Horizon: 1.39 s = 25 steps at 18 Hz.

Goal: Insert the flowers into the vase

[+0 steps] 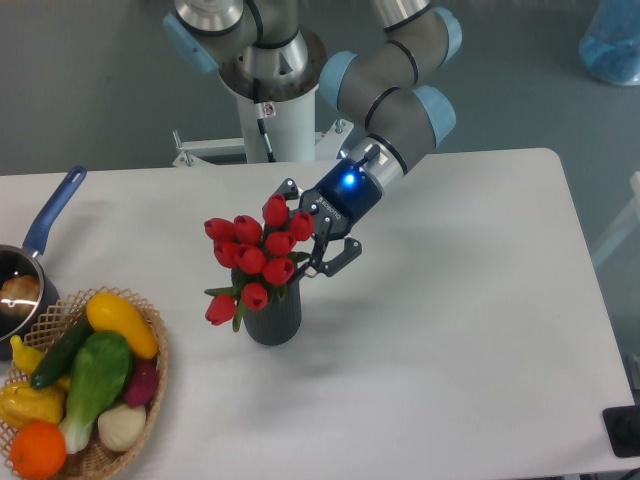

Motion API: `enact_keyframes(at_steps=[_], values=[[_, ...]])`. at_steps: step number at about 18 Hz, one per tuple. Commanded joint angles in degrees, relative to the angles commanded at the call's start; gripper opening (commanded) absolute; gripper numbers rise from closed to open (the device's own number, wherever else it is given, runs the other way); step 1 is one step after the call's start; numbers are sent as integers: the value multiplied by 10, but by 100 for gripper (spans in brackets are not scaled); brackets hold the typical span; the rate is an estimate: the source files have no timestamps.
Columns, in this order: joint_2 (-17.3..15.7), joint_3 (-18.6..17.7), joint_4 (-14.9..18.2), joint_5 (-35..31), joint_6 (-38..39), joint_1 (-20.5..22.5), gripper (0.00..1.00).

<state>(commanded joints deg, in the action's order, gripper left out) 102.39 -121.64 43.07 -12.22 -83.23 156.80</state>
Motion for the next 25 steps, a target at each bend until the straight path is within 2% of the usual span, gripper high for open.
enact_keyframes(at_steps=[3,5,12,14,16,17,21,25], values=[[-4,-1,0,-14,0,-2,100],[-11,-4,0,-62,-2,-1,100],[-57,-4,7,-125,8,4,100],[-69,0,8,-190,9,7,100],[-90,3,8,-294,18,23,100],[-103,7,9,-316,32,31,100],[-139,61,7,-370,105,61,100],[-170,112,11,-407,124,119,100]])
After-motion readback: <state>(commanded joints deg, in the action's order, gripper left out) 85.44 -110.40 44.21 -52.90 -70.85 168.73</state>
